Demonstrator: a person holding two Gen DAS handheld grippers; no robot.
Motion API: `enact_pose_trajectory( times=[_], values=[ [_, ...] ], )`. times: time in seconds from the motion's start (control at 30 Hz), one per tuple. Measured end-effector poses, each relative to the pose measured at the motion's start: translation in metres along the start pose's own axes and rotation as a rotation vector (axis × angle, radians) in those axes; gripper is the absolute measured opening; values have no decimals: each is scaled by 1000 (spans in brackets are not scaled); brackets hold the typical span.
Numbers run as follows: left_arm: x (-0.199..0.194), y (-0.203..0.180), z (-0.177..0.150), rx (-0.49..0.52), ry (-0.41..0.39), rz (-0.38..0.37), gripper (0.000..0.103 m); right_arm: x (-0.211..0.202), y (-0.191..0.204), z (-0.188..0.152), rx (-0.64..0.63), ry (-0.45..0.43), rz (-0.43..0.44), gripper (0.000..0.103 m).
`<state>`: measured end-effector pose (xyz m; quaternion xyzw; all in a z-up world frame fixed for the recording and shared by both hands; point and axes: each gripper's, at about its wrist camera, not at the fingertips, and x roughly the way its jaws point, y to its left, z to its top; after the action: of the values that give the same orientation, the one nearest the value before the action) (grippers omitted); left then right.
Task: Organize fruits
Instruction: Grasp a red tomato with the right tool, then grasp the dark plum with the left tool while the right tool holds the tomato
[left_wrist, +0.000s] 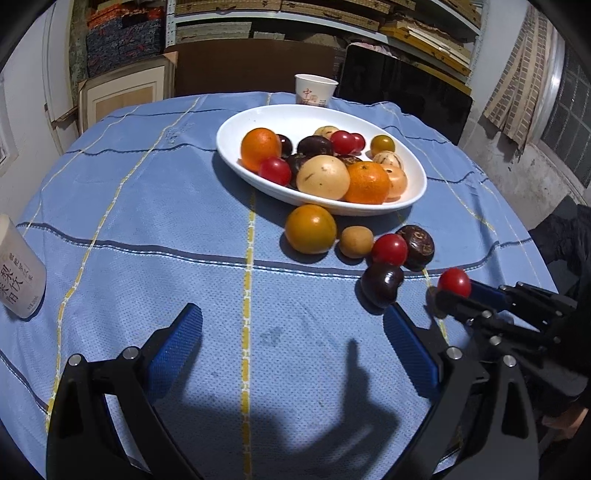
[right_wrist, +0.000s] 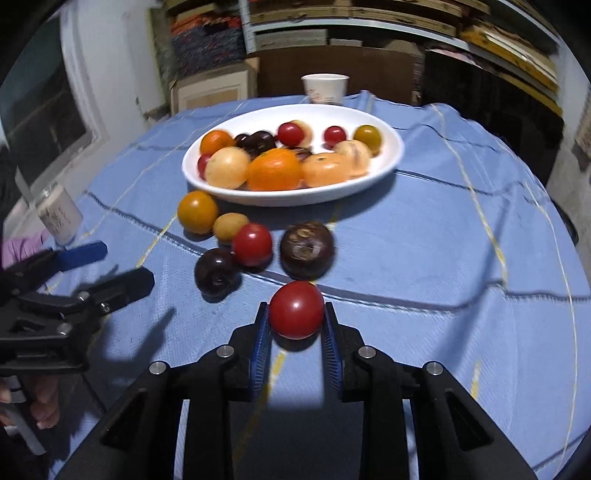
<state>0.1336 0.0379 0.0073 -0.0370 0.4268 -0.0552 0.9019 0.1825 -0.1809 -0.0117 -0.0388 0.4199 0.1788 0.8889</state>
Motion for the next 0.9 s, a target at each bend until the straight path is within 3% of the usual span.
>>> enact_pose_trajectory(
  times=[0.1,0.27,0.37,0.47,0.6,0.73,0.9],
  values=[
    [3,-13,-4,50,-9,-7,97,-2,-12,-4,41,-17,32,29],
    [9,-29,-7,89,6,46,96,-8,-16,-2,51,-28,96,29],
    [9,-38,-5,104,16,41,95,-5,-17,-3,42,-15,50,29],
    [17,-44,-3,117,47,29,85,-4,-19,-3,39,-8,10,29],
    [35,-50,2,121,97,11,77,-14,-23,-2,47,-43,19,29],
    [43,-55,10,142,89,21,74,-14,-25,-1,56,-43,9,29],
    [47,-59,17,166,82,29,56,-14,-21,0,41,-43,23,29]
  ],
)
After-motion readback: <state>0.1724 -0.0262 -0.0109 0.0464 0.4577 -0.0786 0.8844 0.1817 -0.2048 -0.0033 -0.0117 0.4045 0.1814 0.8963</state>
